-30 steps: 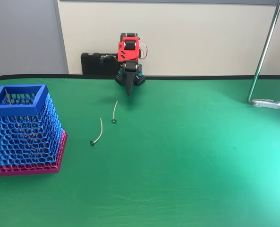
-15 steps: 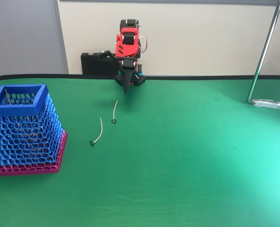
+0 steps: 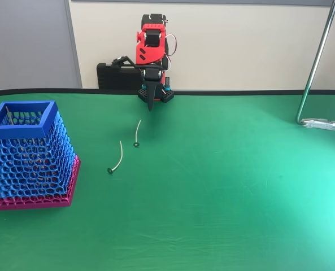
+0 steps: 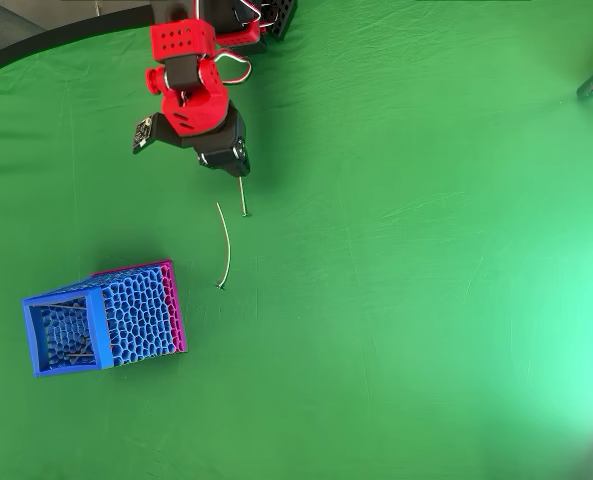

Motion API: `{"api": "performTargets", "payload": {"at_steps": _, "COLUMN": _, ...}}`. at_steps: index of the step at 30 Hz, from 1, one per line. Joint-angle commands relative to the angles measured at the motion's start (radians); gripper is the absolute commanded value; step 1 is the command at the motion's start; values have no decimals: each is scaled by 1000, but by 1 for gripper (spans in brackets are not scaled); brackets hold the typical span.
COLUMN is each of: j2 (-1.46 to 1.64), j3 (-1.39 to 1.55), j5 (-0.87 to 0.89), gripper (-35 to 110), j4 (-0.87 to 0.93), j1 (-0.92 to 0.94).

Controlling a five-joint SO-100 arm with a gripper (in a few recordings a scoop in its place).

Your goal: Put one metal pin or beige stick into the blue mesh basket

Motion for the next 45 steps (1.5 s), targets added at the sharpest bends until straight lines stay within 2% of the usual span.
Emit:
{"api": "performTargets", "payload": {"at_steps": 1, "j2": -61, "j3": -98, "j5": 11, "gripper": 1, "j4": 20, "j1": 12}}
{"api": "performTargets", "payload": {"at_steps": 10, "j2": -299, "j3": -324, "j5": 43, "gripper": 1, "j4": 115, "j1": 71}}
{"api": "performTargets", "payload": {"at_steps": 16, "j2": -393, "j3": -428, "j5": 54, "gripper": 12, "j4": 161, "j1": 98}}
{"api": "performTargets", "payload": {"at_steps": 23, "j2": -528, "j3": -543, "j5": 63, "gripper": 15, "j4": 186, "j1": 132}}
{"api": "performTargets", "payload": {"at_steps": 29, "j2": -624, "j3": -669, "j5": 52, "gripper": 17, "j4": 284, "j1": 138}}
{"api": "performTargets", "payload": {"at_steps": 45, "j2": -746, "j3": -744, "j5": 17, "gripper": 20, "j4": 291, "j1": 107}}
